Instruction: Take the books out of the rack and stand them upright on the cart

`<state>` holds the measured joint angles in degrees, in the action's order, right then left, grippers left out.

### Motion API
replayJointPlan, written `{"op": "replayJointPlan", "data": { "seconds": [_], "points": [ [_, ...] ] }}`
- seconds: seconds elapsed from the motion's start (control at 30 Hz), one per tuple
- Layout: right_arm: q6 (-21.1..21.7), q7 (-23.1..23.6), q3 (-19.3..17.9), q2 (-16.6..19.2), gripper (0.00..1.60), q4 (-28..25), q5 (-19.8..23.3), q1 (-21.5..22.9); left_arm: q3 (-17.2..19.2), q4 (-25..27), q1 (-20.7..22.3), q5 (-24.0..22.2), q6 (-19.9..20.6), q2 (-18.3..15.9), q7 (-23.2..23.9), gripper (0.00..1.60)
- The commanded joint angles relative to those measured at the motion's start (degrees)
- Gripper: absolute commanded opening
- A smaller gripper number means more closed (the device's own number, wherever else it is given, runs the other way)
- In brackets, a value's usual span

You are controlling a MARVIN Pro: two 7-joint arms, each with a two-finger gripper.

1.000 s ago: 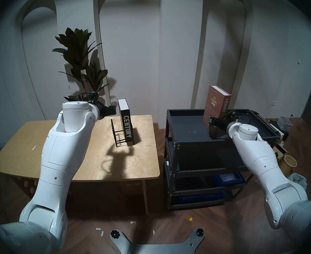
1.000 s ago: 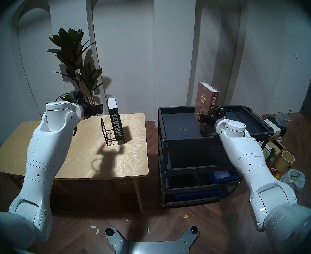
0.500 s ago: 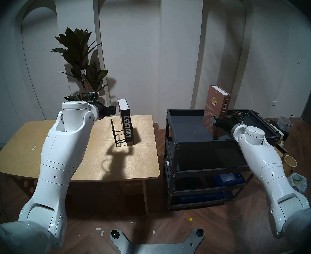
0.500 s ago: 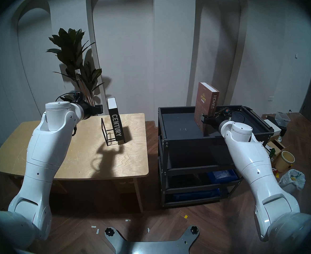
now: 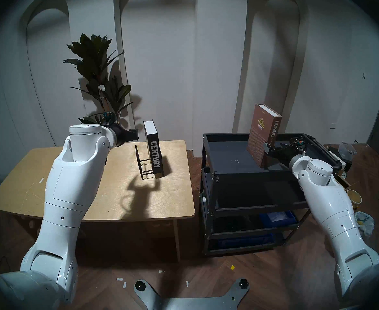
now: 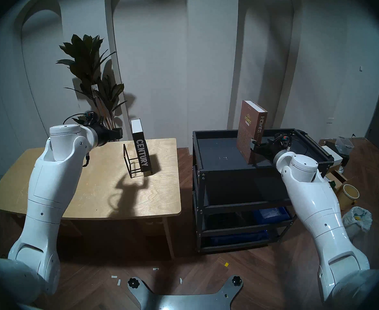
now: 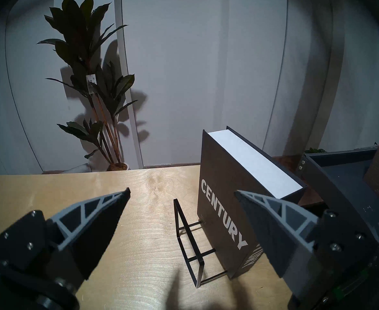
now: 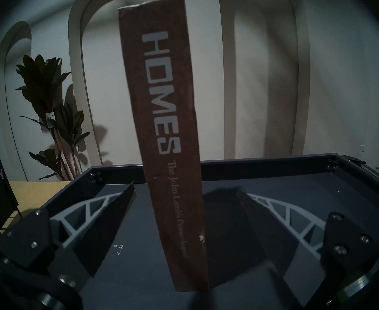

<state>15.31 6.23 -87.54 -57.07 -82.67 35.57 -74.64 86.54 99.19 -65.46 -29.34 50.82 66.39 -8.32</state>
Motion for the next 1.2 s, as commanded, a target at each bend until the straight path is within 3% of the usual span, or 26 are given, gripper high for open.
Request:
{"op": "replayJointPlan", "data": {
  "seconds": [0.0,0.27,0.5,0.67,1.17],
  "points": [
    [-1.22,-0.45,-1.56,1.0,1.6,-6.57,-0.02,-5.94,0.9,6.42,-1.71,0.24,-1.23,1.88,-2.14,1.6],
    [-1.46,-2.06,-2.89,0.58,1.6,-12.35,0.67,-11.7,-2.6,12.44,-4.41,0.45,-3.15,6.69,-5.41,1.6],
    [-3.25,-2.91,-4.72,0.97,1.6,-16.66,0.52,-15.71,-7.28,14.18,-6.4,4.45,-6.63,8.67,-10.7,1.6],
    [-3.84,-3.54,-5.33,0.49,1.6,-18.4,0.72,-17.88,-9.24,13.46,-6.66,7.1,-8.74,9.57,-14.24,1.6],
    [-7.42,-6.03,-8.08,-1.0,1.6,-23.39,0.83,-24.43,-17.06,2.82,-4.62,16.12,-17.38,15.23,-27.26,1.6]
  ]
}}
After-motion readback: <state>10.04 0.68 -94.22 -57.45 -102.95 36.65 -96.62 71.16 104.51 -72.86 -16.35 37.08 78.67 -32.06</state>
